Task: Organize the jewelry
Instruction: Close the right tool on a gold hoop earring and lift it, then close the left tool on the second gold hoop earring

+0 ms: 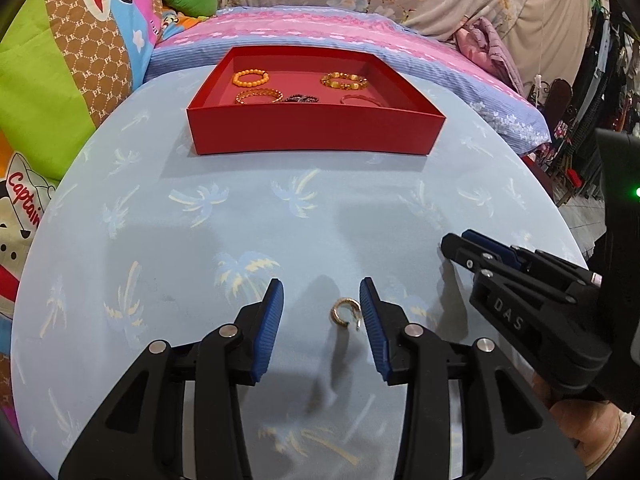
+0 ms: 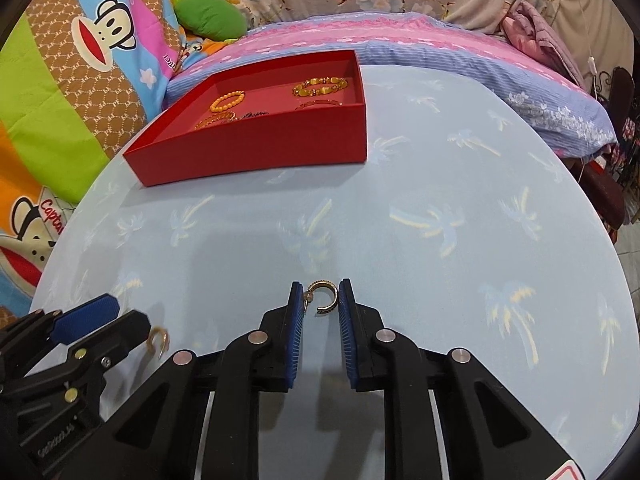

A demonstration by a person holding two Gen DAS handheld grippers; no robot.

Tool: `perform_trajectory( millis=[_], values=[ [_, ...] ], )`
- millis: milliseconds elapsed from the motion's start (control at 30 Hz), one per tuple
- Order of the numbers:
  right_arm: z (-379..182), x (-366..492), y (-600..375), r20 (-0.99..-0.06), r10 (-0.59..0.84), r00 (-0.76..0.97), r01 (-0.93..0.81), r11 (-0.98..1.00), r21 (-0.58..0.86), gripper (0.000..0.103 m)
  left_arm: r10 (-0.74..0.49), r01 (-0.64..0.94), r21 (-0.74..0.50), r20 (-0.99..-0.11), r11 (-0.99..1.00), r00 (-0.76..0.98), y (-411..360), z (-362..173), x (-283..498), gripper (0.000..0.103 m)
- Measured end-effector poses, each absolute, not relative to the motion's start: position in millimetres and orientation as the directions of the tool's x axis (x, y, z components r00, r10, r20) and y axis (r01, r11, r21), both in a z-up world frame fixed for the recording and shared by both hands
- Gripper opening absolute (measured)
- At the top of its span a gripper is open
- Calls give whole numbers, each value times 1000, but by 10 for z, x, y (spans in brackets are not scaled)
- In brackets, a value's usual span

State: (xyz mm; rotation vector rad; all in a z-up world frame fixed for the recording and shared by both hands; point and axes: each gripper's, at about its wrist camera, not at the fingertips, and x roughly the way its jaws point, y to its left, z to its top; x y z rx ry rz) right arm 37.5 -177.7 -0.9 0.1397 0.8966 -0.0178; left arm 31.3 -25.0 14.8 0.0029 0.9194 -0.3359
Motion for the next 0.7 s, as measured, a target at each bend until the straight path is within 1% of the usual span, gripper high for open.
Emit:
perform_trajectory(
  millis=[200,433,600,700],
  values=[
    [-4,146,-1811,-780,66,623,80,986,147,17,-302,317,-141,-781,938,546,-305,121,186,40],
    [-4,92,-1808,-778,74,624,83,984,159,17,-277,301,-123,-788,946,550,-342,56,172,39],
    [-4,81,-1810,-778,76,624,83,983,162,17,-267,297,-114,-791,948,551,-363,29,192,35],
    [-6,76,-1809,-777,76,625,83,983,163,17,-256,295,-101,-792,950,554,-386,16,200,34]
  ],
)
